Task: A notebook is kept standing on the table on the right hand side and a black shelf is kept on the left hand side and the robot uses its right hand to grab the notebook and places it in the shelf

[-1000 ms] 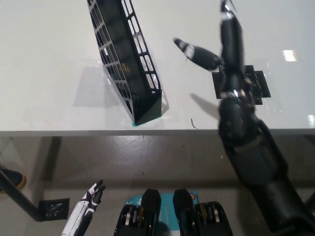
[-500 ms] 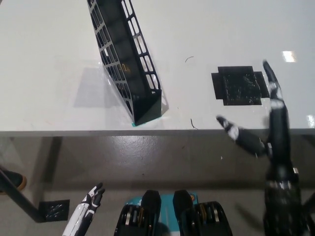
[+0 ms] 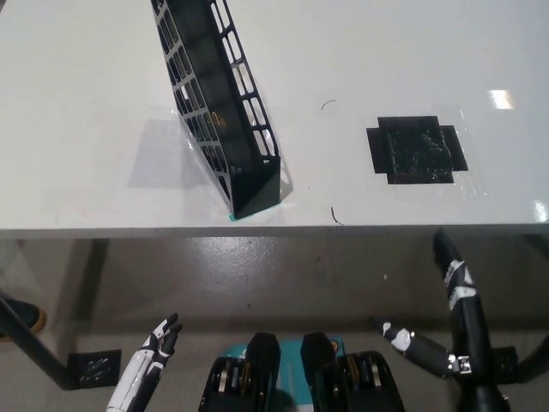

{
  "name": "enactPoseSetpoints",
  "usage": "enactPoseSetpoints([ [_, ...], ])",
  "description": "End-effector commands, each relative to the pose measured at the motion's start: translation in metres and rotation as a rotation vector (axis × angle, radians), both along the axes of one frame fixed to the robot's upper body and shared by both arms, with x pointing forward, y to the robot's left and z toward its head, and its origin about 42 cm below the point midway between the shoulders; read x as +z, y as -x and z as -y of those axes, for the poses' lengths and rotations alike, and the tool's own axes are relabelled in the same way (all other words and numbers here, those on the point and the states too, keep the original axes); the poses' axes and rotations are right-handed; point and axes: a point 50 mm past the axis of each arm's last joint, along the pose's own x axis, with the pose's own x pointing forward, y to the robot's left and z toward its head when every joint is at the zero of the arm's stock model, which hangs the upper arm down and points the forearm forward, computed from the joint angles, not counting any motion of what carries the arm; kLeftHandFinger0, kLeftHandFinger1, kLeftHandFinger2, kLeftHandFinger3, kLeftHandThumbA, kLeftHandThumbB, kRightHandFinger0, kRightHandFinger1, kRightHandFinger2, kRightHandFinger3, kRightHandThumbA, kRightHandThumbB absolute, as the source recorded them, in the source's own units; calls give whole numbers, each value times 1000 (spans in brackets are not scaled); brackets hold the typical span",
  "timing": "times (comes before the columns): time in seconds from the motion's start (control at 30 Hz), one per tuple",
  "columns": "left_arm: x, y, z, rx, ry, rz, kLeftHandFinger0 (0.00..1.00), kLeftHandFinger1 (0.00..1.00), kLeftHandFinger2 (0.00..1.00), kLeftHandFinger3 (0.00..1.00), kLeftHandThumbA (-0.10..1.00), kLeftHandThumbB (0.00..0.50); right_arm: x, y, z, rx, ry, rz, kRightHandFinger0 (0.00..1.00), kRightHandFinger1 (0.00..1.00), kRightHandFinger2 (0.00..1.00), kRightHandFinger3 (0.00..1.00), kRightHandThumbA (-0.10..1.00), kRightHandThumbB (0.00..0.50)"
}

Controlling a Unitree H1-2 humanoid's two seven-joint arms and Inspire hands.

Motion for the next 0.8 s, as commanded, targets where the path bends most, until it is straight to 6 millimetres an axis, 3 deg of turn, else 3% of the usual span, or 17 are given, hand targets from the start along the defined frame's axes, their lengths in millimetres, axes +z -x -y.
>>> enactPoseSetpoints([
  [0.0,15,-7,-3,1,14,93,1000,1000,1000,1000,1000,149,-7,-3,-1,53,-123,7,1000,1000,1000,1000,1000,174],
  [0.1,15,-7,-3,3,2,95,1000,1000,1000,1000,1000,137,-23,-6,-1,73,-181,-68,1000,1000,1000,1000,1000,172],
  [0.17,15,-7,-3,3,7,95,1000,1000,1000,1000,1000,155,-31,-9,0,89,-208,-109,1000,1000,1000,1000,1000,136],
  [0.2,15,-7,-3,5,16,91,1000,1000,1000,1000,1000,160,-33,-11,1,91,-214,-126,1000,1000,1000,1000,1000,87],
  [0.23,15,-7,-2,9,17,92,1000,1000,1000,1000,1000,162,-37,-12,1,92,-219,-141,1000,1000,1000,1000,1000,112],
  [0.3,15,-7,-2,4,16,98,1000,1000,1000,1000,1000,154,-45,-15,3,101,-246,-173,1000,1000,1000,1000,1000,95],
  [0.37,16,-8,-3,5,2,99,1000,1000,1000,1000,1000,152,-48,-19,4,112,-273,-204,1000,1000,1000,1000,1000,108],
  [0.77,16,-9,-2,7,12,100,1000,1000,1000,1000,1000,177,-49,-22,5,124,-294,-228,1000,1000,1000,1000,1000,87],
])
